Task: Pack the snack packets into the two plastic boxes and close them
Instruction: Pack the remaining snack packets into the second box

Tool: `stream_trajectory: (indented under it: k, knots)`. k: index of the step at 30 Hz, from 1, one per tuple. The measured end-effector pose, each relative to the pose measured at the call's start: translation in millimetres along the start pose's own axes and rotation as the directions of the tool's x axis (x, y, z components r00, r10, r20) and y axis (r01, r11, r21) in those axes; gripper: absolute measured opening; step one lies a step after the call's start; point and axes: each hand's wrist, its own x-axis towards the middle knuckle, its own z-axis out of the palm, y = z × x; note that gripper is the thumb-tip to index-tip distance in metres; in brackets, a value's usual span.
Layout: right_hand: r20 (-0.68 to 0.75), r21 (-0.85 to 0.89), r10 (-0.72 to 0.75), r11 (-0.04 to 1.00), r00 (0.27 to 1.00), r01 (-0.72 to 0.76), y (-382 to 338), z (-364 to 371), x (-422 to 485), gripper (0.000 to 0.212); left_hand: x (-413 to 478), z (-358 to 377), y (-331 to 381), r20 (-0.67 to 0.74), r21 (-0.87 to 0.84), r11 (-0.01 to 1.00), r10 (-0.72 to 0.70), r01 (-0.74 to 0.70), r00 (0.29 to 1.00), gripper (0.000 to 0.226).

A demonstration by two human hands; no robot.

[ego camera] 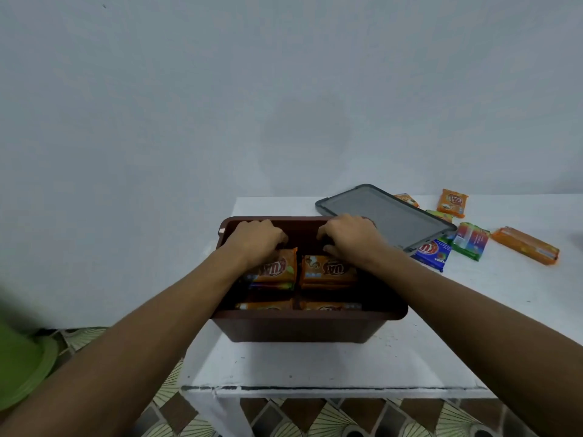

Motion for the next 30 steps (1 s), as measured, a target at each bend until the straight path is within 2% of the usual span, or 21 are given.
stream_trajectory:
  k: [3, 7, 12, 15, 21, 23, 25, 27, 28, 30]
  knots:
    - [0.084, 0.107, 0.003, 0.994, 0.996, -0.012, 4, -2, -2, 0.024, 1, 0, -2, -0.052, 0.007, 1.0, 0.017, -0.017, 0.998, 0.02]
    - [0.24, 0.105, -0.038, 0.994, 0.97, 0.013, 2, 0, -2, 0.024, 1, 9, -8, 0.095, -0.203, 0.979, 0.057, -0.037, 0.994, 0.024]
    - [0.357, 0.067, -0.049, 0.997, 0.933, 0.027, 0, 1, 0, 0.033, 2, 18, -9, 0.178, -0.259, 0.965, 0.088, -0.04, 0.98, 0.039]
    - [0.376, 0.032, -0.049, 0.999, 0.925, 0.04, -2, 3, 1, 0.037, 1, 19, -7, 0.192, -0.257, 0.966, 0.075, -0.024, 0.978, 0.05]
    - [0.36, -0.013, -0.051, 0.998, 0.932, 0.06, -2, 4, 2, 0.035, 1, 17, -4, 0.171, -0.216, 0.976, 0.057, -0.019, 0.984, 0.043]
    - [0.356, 0.074, -0.069, 0.996, 0.932, 0.046, 1, -1, 2, 0.031, 1, 15, -6, 0.173, -0.271, 0.963, 0.057, -0.008, 0.983, 0.038]
    - [0.322, 0.231, -0.108, 0.972, 0.941, 0.033, 8, -8, 1, 0.023, 3, 9, -6, 0.142, -0.38, 0.925, 0.077, -0.018, 0.987, 0.027]
    - [0.211, 0.417, -0.107, 0.909, 0.972, 0.01, 17, -13, -6, 0.019, 6, 0, -1, 0.048, -0.492, 0.87, 0.071, -0.038, 0.996, 0.021]
    - [0.135, 0.536, -0.065, 0.844, 0.989, -0.018, 23, -16, -11, 0.018, 9, -4, 4, -0.017, -0.541, 0.84, 0.055, -0.055, 0.998, 0.02]
    - [0.04, 0.777, 0.059, 0.626, 0.997, -0.068, 39, -21, -28, 0.015, 15, -12, 18, -0.127, -0.608, 0.788, 0.024, -0.097, 0.992, 0.017]
